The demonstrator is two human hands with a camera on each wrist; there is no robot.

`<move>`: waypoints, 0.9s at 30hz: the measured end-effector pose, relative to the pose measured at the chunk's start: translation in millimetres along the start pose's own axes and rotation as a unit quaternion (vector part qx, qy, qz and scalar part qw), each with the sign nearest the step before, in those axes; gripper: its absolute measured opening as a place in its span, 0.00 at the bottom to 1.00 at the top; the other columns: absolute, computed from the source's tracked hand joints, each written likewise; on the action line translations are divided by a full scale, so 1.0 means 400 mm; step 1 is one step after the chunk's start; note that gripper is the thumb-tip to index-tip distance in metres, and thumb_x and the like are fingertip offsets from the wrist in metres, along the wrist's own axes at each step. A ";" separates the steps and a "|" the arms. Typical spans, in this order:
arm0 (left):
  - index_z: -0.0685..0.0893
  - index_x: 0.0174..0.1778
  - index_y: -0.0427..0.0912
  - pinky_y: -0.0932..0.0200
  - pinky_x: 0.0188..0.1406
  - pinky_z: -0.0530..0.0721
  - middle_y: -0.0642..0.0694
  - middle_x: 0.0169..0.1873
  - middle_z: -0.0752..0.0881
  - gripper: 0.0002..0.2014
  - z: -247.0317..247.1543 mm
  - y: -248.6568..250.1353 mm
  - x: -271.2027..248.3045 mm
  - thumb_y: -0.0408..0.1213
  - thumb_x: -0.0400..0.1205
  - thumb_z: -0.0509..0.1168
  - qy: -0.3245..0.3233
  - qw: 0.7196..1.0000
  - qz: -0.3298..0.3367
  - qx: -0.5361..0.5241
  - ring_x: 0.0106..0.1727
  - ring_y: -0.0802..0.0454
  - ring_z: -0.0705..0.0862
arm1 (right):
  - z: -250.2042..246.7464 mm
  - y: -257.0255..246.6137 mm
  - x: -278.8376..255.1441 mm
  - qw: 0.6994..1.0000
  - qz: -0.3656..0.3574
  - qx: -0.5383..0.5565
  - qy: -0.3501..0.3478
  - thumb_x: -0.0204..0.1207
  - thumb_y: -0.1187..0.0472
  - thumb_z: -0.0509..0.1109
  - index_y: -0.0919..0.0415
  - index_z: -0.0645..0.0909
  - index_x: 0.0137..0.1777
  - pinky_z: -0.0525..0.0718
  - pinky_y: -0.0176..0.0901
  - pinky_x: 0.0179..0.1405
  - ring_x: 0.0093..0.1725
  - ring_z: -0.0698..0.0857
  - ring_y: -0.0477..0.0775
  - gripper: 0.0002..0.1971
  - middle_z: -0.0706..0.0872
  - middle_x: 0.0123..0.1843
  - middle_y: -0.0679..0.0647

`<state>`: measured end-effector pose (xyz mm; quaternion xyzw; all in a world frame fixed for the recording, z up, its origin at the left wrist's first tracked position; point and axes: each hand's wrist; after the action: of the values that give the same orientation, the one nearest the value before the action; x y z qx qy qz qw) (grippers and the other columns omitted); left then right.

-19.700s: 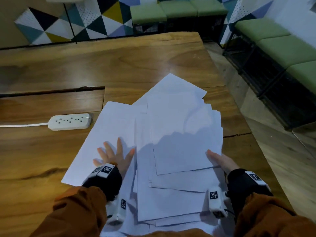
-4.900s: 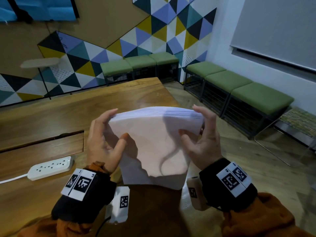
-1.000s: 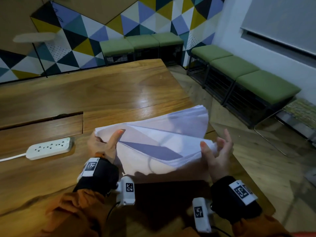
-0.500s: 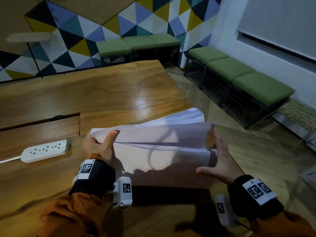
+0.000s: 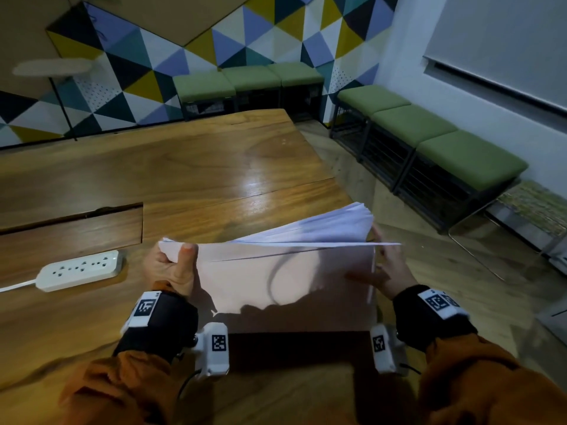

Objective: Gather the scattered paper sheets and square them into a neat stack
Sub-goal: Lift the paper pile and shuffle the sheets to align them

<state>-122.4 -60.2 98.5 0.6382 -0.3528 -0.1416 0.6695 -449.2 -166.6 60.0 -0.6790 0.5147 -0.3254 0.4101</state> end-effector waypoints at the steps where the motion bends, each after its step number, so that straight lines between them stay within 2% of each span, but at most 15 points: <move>1: 0.68 0.24 0.50 0.81 0.21 0.69 0.52 0.22 0.71 0.37 0.001 0.005 -0.002 0.84 0.49 0.51 -0.003 1.000 0.004 0.007 0.21 0.77 0.76 | 0.006 0.000 0.004 0.999 0.005 0.030 -0.023 0.43 0.54 0.86 0.36 0.68 0.69 0.85 0.34 0.46 0.55 0.85 0.41 0.50 0.84 0.57 0.45; 3: 0.68 0.24 0.49 0.82 0.21 0.69 0.51 0.22 0.71 0.36 0.004 0.014 -0.004 0.83 0.50 0.54 -0.011 1.000 0.007 0.027 0.22 0.78 0.77 | 0.012 -0.018 0.010 0.996 0.023 0.086 -0.025 0.43 0.56 0.84 0.50 0.74 0.62 0.81 0.22 0.40 0.52 0.84 0.37 0.42 0.85 0.49 0.40; 5: 0.68 0.23 0.48 0.81 0.20 0.69 0.50 0.22 0.71 0.26 0.003 0.013 0.002 0.69 0.55 0.60 -0.013 0.999 -0.001 0.045 0.21 0.76 0.77 | 0.014 -0.034 0.026 0.992 0.016 0.126 -0.017 0.39 0.50 0.85 0.52 0.78 0.55 0.83 0.29 0.43 0.49 0.86 0.39 0.39 0.90 0.45 0.43; 7: 0.70 0.24 0.45 0.81 0.18 0.69 0.49 0.22 0.71 0.19 0.005 0.019 0.008 0.59 0.58 0.58 -0.007 0.998 -0.017 0.060 0.21 0.70 0.78 | 0.013 -0.051 0.040 0.991 0.015 0.128 -0.034 0.40 0.50 0.85 0.51 0.78 0.58 0.83 0.38 0.45 0.50 0.87 0.38 0.40 0.90 0.49 0.45; 10: 0.80 0.39 0.32 0.80 0.18 0.69 0.43 0.27 0.76 0.17 0.006 0.032 0.023 0.46 0.73 0.69 0.025 0.995 -0.037 0.089 0.34 0.49 0.77 | 0.005 -0.054 0.052 0.990 0.027 0.133 -0.039 0.38 0.56 0.87 0.49 0.68 0.66 0.83 0.27 0.36 0.45 0.85 0.41 0.51 0.82 0.51 0.46; 12: 0.80 0.49 0.26 0.77 0.18 0.68 0.38 0.38 0.80 0.18 0.001 0.044 0.031 0.42 0.78 0.66 0.040 0.994 -0.039 0.099 0.41 0.47 0.76 | -0.001 -0.033 0.047 0.990 0.034 0.126 -0.059 0.30 0.49 0.89 0.52 0.60 0.74 0.84 0.30 0.44 0.50 0.84 0.41 0.66 0.82 0.54 0.46; 14: 0.80 0.52 0.25 0.70 0.21 0.69 0.39 0.41 0.78 0.26 0.001 0.061 0.035 0.51 0.77 0.63 0.035 0.994 -0.026 0.096 0.43 0.45 0.78 | 0.005 -0.013 0.029 0.986 0.054 0.113 -0.111 0.27 0.42 0.87 0.57 0.62 0.74 0.84 0.32 0.50 0.54 0.84 0.39 0.69 0.83 0.58 0.48; 15: 0.80 0.50 0.26 0.65 0.24 0.69 0.40 0.40 0.78 0.35 0.003 0.065 0.037 0.62 0.73 0.60 0.028 0.995 -0.017 0.092 0.42 0.44 0.79 | 0.014 -0.009 0.017 0.982 0.069 0.104 -0.139 0.27 0.42 0.87 0.59 0.64 0.73 0.84 0.34 0.53 0.55 0.84 0.39 0.68 0.84 0.58 0.49; 17: 0.81 0.44 0.33 0.64 0.29 0.70 0.42 0.36 0.78 0.51 0.005 0.076 0.036 0.81 0.56 0.49 0.020 0.996 0.003 0.091 0.36 0.47 0.78 | 0.029 0.000 0.007 0.976 0.104 0.124 -0.148 0.23 0.43 0.87 0.58 0.67 0.70 0.82 0.47 0.64 0.55 0.84 0.42 0.66 0.85 0.57 0.50; 18: 0.81 0.40 0.37 0.63 0.32 0.73 0.43 0.34 0.79 0.52 0.005 0.076 0.038 0.85 0.50 0.46 0.019 0.996 0.007 0.081 0.35 0.51 0.79 | 0.035 0.007 0.010 0.974 0.114 0.143 -0.135 0.23 0.44 0.88 0.57 0.65 0.72 0.78 0.52 0.68 0.57 0.83 0.45 0.68 0.84 0.59 0.51; 19: 0.79 0.35 0.41 0.64 0.32 0.76 0.44 0.31 0.79 0.49 0.007 0.080 0.040 0.86 0.49 0.45 0.011 0.998 0.013 0.060 0.33 0.58 0.81 | 0.035 0.009 0.015 0.969 0.123 0.173 -0.126 0.24 0.47 0.88 0.56 0.59 0.76 0.75 0.55 0.71 0.61 0.81 0.48 0.72 0.82 0.63 0.52; 21: 0.74 0.28 0.48 0.79 0.25 0.72 0.49 0.26 0.76 0.41 0.019 0.109 0.043 0.86 0.50 0.46 -0.013 0.999 0.040 0.026 0.26 0.71 0.80 | 0.032 0.005 0.031 0.956 0.134 0.230 -0.124 0.27 0.50 0.89 0.49 0.52 0.80 0.74 0.57 0.71 0.69 0.76 0.54 0.75 0.76 0.70 0.53; 22: 0.72 0.25 0.49 0.80 0.21 0.70 0.49 0.23 0.74 0.38 0.025 0.130 0.046 0.85 0.53 0.46 -0.032 0.997 0.060 0.020 0.22 0.72 0.77 | 0.031 0.004 0.040 0.950 0.135 0.247 -0.134 0.28 0.51 0.89 0.51 0.53 0.79 0.76 0.55 0.69 0.69 0.75 0.55 0.74 0.76 0.69 0.52; 24: 0.67 0.21 0.48 0.78 0.17 0.64 0.50 0.17 0.70 0.36 0.036 0.170 0.051 0.83 0.58 0.46 -0.070 0.991 0.113 0.015 0.17 0.67 0.72 | 0.042 -0.006 0.047 0.940 0.132 0.262 -0.175 0.28 0.51 0.89 0.53 0.67 0.71 0.81 0.52 0.63 0.64 0.81 0.57 0.63 0.82 0.62 0.53; 27: 0.71 0.18 0.55 0.75 0.18 0.63 0.59 0.15 0.78 0.30 0.051 0.216 0.064 0.79 0.63 0.49 -0.104 0.979 0.174 -0.033 0.18 0.67 0.71 | 0.083 0.001 0.055 0.932 0.150 0.277 -0.179 0.26 0.57 0.88 0.65 0.74 0.62 0.84 0.58 0.57 0.56 0.85 0.65 0.55 0.85 0.55 0.66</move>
<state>-140.1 -79.2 187.3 0.5263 -0.5212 -0.0997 0.6644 -415.2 -180.6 45.2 -0.5007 0.4180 -0.2629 0.7109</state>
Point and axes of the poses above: each hand's wrist, its own x-axis towards the middle knuckle, its own z-axis out of the palm, y = z × x
